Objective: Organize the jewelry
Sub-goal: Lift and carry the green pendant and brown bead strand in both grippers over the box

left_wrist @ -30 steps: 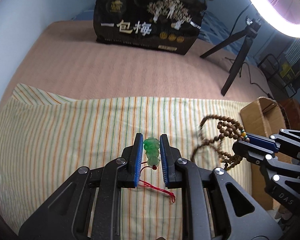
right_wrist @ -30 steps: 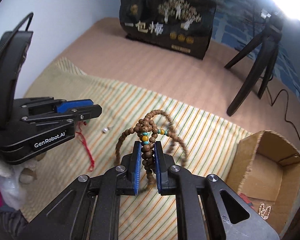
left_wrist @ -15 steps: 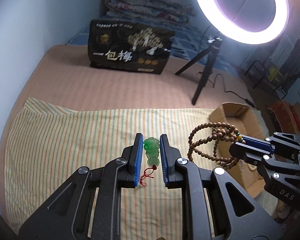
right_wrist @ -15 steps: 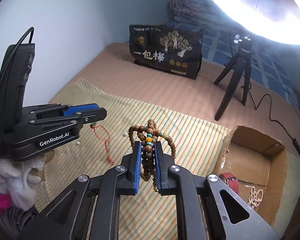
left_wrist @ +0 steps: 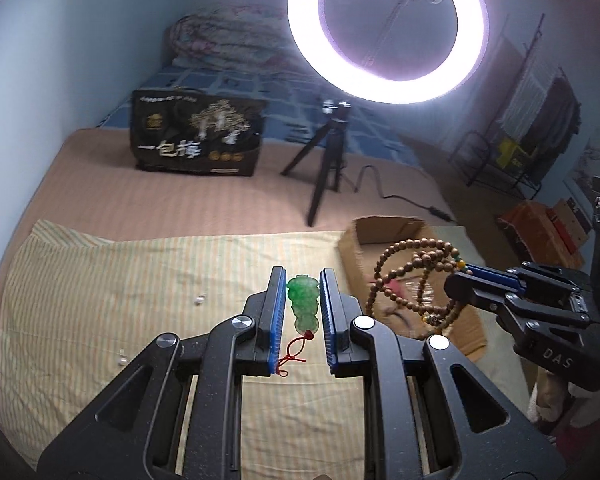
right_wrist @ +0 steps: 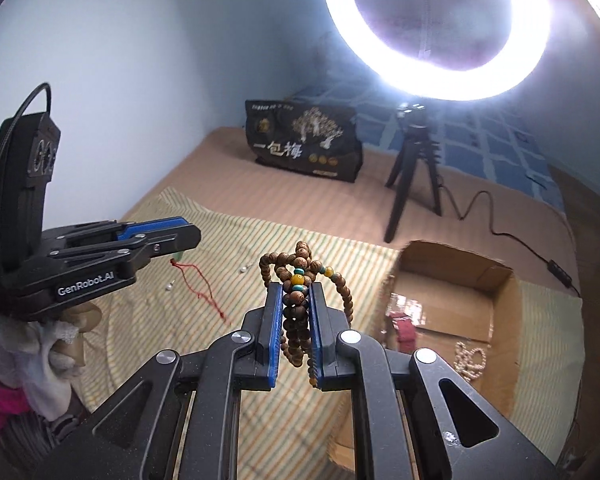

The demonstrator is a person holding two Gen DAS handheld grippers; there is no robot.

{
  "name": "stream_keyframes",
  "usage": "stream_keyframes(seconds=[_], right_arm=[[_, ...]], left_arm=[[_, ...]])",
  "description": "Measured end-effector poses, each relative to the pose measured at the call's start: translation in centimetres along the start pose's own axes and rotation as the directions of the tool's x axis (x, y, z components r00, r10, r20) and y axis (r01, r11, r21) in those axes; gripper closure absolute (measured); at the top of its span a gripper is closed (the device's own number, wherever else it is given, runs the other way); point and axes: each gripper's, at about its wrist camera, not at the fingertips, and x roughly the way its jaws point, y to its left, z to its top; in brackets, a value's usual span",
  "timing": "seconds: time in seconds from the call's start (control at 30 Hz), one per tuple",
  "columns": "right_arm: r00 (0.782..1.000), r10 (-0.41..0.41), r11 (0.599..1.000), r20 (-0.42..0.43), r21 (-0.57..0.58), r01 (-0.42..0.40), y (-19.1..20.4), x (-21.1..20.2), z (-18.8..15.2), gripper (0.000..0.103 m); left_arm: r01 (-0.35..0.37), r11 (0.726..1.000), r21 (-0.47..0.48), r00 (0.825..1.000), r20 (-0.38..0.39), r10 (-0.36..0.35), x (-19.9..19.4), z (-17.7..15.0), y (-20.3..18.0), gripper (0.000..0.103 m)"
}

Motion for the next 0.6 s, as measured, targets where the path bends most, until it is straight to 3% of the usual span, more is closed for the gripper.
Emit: stream_keyframes(seconds=[0.6], right_arm=[[0.99,-0.136,0.985,0.03,0.108,0.132,-8.0,-5.2,-2.4,0.092]], left_arm=[[0.189,0.974,0.127,0.982,-0.023,-0.187,1.0,-1.5,-11.0,0.087]])
